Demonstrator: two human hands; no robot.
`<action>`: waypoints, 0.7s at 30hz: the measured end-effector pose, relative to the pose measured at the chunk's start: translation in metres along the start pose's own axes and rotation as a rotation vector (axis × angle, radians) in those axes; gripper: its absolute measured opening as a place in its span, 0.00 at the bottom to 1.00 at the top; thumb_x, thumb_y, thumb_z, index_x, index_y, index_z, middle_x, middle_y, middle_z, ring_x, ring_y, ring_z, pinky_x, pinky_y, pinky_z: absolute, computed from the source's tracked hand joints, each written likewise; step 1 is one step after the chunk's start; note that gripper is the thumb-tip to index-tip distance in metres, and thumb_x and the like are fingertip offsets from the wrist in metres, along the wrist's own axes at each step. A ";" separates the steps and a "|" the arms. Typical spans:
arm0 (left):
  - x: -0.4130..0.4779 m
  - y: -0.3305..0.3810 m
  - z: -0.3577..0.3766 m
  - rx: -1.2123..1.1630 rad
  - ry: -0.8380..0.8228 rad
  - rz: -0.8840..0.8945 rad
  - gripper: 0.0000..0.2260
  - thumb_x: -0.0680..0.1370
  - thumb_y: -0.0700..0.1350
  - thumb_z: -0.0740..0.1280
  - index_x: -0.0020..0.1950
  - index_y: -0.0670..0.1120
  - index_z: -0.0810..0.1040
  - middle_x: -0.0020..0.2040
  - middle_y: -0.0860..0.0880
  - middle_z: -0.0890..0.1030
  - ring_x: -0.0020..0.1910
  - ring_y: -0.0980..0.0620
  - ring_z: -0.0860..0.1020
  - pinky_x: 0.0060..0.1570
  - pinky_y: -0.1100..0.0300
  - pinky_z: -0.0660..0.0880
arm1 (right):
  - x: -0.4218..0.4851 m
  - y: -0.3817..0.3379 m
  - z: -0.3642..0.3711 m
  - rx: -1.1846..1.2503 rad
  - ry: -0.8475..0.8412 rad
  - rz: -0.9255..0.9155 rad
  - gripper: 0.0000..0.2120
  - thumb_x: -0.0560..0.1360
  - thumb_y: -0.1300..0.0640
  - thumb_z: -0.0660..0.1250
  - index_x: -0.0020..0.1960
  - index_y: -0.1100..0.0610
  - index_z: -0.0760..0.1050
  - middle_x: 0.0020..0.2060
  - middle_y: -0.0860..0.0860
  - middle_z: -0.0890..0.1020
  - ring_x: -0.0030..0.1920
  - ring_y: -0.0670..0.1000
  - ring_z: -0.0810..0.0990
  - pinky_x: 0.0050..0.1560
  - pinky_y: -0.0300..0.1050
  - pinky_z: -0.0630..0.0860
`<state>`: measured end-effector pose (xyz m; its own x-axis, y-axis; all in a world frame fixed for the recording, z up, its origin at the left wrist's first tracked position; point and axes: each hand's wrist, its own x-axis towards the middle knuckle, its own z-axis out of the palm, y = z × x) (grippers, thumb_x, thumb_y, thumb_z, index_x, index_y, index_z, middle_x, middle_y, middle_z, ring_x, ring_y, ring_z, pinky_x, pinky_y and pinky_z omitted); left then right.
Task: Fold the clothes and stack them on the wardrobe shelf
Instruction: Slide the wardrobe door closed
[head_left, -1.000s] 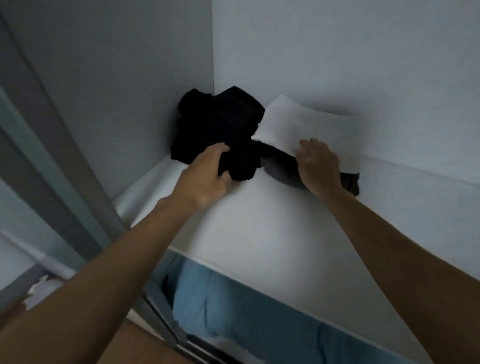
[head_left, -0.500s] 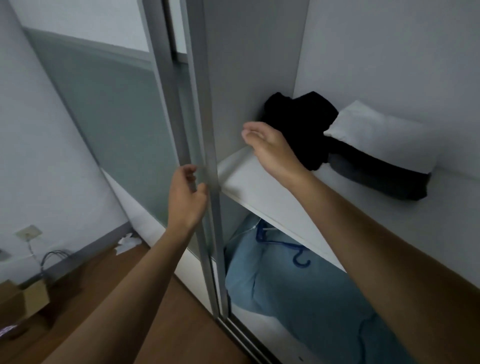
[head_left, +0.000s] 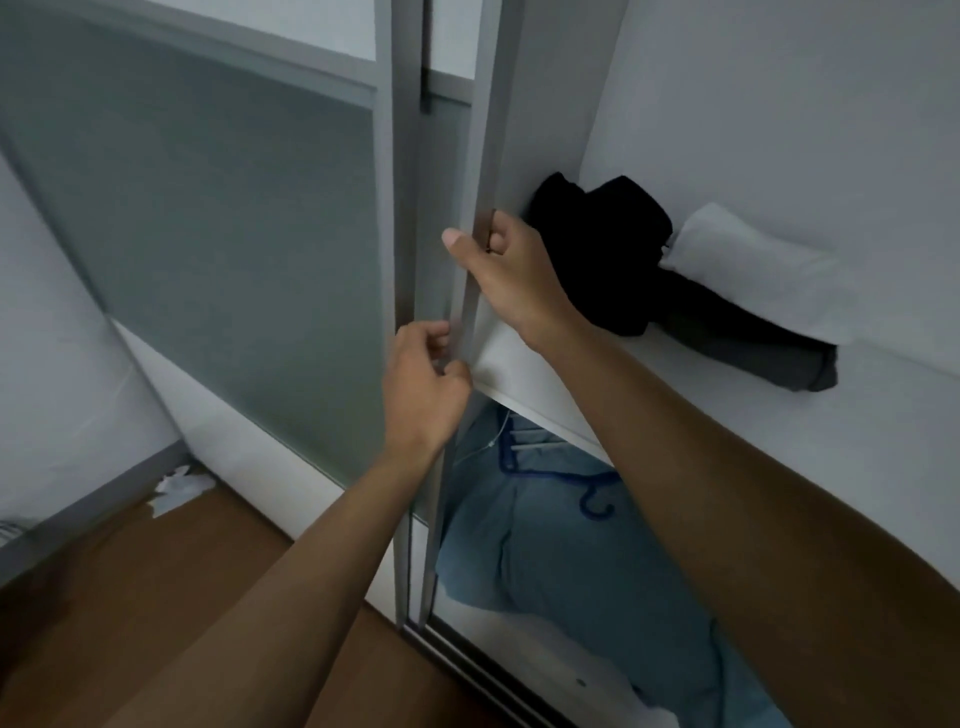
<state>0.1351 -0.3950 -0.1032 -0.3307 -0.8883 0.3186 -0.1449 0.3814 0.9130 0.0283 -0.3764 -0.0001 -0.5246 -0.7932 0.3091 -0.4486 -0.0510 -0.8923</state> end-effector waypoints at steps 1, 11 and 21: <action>-0.001 0.000 0.001 -0.015 -0.007 0.005 0.16 0.73 0.35 0.64 0.61 0.44 0.76 0.57 0.49 0.77 0.53 0.57 0.77 0.48 0.69 0.72 | -0.002 0.000 -0.003 -0.021 0.002 0.001 0.08 0.78 0.55 0.70 0.43 0.54 0.73 0.30 0.41 0.76 0.31 0.38 0.74 0.36 0.32 0.70; -0.060 0.023 0.020 -0.093 -0.369 0.166 0.21 0.75 0.33 0.65 0.67 0.44 0.74 0.59 0.50 0.74 0.59 0.56 0.75 0.47 0.72 0.73 | -0.065 0.008 -0.070 -0.038 0.164 0.049 0.12 0.77 0.53 0.70 0.52 0.63 0.78 0.49 0.64 0.83 0.44 0.55 0.83 0.47 0.53 0.79; -0.098 0.071 0.053 0.260 -0.645 0.820 0.25 0.70 0.31 0.64 0.68 0.40 0.75 0.68 0.42 0.74 0.68 0.43 0.72 0.69 0.55 0.65 | -0.172 0.009 -0.180 -0.141 0.346 0.140 0.14 0.68 0.53 0.67 0.52 0.55 0.79 0.46 0.53 0.85 0.46 0.45 0.83 0.45 0.34 0.79</action>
<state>0.1077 -0.2675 -0.0835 -0.8358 -0.0633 0.5454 0.1760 0.9101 0.3753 -0.0155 -0.1315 -0.0023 -0.7896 -0.5342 0.3021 -0.4383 0.1462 -0.8869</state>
